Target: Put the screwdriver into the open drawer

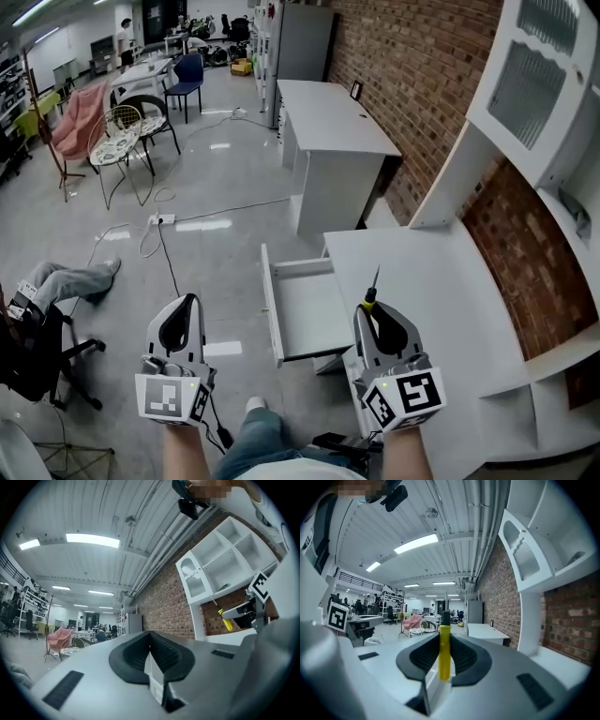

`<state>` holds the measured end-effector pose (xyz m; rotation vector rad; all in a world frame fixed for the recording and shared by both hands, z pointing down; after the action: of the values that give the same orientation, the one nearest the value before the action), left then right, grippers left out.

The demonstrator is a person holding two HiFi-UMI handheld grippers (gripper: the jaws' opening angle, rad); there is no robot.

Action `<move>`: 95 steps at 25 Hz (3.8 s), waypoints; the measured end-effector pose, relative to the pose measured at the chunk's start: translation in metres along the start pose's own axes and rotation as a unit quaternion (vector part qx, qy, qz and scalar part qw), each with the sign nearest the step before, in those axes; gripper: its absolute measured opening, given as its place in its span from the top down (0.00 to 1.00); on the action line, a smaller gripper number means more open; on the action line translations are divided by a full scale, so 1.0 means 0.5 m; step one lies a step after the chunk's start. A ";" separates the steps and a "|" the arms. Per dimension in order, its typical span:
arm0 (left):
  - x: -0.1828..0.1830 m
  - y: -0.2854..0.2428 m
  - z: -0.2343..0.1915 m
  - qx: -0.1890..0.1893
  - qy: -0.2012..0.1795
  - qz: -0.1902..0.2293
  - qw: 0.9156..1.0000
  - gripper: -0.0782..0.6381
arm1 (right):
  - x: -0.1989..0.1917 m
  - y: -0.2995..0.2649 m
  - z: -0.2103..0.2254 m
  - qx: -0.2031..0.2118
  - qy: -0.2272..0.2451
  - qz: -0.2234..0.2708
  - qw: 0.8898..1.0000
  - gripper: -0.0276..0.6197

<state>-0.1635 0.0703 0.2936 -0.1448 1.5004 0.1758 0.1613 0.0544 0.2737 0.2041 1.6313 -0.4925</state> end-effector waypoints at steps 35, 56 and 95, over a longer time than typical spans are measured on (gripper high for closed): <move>-0.299 -0.326 -0.109 -0.017 0.076 -0.187 0.979 0.87 | -0.404 -0.560 0.051 0.084 -0.069 -0.328 0.939 0.84; -0.438 -0.311 -0.131 0.028 0.087 -0.301 0.949 0.87 | -0.809 -0.712 0.062 0.039 -0.098 -0.578 0.809 0.83; -0.036 -0.417 -0.166 -0.050 0.025 -0.024 0.998 0.87 | 0.098 -0.369 0.058 0.014 0.049 0.047 0.998 0.94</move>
<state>-0.2029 -0.1512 0.3035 -0.2669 1.5379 0.2101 0.1049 -0.1296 0.2602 0.3294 1.7029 -0.4400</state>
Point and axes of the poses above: the fingertips, and each gripper's own axes: y backward along the fingers, z to its right, x out of its top, the point moved 9 cm from there along y, backward along the fingers, and after that the axes turned 7 degrees about -z, right-handed, at the moved point
